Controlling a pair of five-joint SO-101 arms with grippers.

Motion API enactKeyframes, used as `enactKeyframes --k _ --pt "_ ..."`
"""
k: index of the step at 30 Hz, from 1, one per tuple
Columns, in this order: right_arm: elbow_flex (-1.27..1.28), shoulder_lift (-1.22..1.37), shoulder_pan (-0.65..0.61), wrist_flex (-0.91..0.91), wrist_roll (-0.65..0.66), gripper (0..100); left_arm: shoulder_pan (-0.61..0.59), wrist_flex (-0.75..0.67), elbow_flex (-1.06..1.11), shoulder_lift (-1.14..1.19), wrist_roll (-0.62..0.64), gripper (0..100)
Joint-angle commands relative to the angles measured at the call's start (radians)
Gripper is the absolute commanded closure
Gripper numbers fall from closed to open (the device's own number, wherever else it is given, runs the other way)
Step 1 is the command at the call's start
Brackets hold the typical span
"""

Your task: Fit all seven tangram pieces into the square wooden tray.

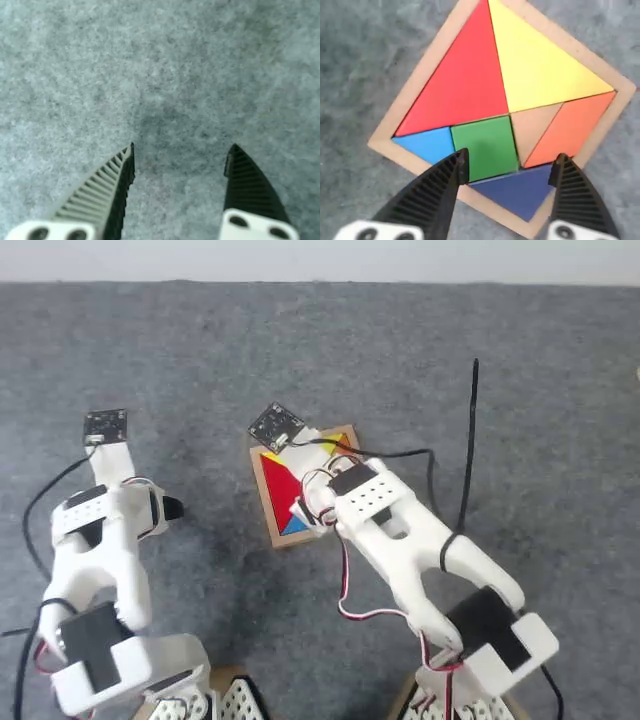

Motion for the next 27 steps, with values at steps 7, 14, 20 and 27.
enactKeyframes --k 7,14,20,27 --pt "0.115 -0.45 0.147 0.096 -0.1 72.9 0.037 -0.152 0.14 -0.192 -0.034 72" --pt "0.41 -0.826 0.323 0.156 -0.101 84.9 0.135 -0.193 0.443 -0.655 -0.054 72" --pt "0.626 -1.073 0.493 0.168 -0.094 94.6 0.138 0.008 0.582 -1.059 -0.057 72" --pt "0.821 -1.302 0.601 0.168 -0.092 94.0 0.138 0.276 0.694 -1.487 -0.06 72"
